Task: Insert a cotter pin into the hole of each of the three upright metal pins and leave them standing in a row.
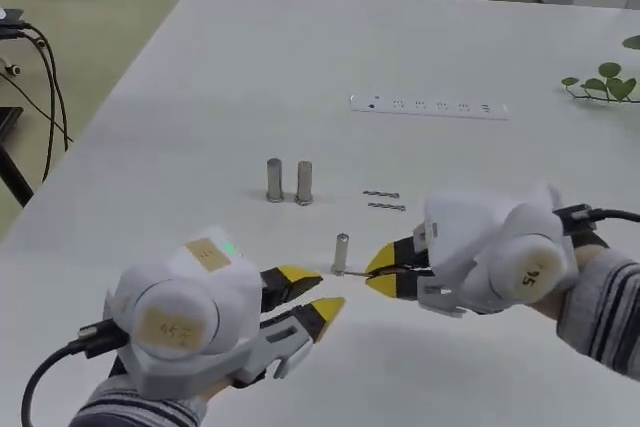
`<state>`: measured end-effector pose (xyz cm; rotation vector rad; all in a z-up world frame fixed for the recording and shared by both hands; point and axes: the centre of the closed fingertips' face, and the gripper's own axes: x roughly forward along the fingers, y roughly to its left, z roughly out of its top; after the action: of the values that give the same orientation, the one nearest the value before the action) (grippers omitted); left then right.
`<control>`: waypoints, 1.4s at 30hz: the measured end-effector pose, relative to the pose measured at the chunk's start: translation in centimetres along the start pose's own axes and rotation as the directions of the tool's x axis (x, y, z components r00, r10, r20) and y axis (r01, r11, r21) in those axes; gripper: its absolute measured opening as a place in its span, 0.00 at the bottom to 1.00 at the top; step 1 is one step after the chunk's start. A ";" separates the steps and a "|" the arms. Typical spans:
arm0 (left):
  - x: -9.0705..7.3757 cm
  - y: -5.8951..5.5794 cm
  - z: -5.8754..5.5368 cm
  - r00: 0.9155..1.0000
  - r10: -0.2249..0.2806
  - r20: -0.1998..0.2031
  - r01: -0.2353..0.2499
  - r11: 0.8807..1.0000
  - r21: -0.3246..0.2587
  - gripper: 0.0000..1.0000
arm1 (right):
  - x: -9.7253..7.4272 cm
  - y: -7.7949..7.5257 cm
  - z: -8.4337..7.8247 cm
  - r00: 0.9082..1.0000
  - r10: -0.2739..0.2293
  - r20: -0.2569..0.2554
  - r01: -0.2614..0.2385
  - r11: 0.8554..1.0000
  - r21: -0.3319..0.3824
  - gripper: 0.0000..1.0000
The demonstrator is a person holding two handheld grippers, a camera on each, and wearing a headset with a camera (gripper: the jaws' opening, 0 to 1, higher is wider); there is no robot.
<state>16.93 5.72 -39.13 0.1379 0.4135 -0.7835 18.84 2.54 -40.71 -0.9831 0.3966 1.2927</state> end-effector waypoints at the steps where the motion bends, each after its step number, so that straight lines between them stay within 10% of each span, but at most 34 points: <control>1: 0.1 0.2 0.0 1.000 0.008 -0.002 -0.008 1.000 -0.004 0.15 | 0.0 -0.2 -0.2 1.000 -0.008 -0.006 0.008 1.000 0.003 0.00; 42: 7.3 4.8 -2.4 0.983 0.164 -0.084 -0.170 0.983 -0.072 0.20 | 4.6 -4.8 -5.7 0.988 -0.036 -0.147 0.051 0.993 0.102 0.00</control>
<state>24.16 4.97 -44.48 0.1278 0.4999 -0.5967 26.09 1.04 -45.44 -0.9944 0.5471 1.1524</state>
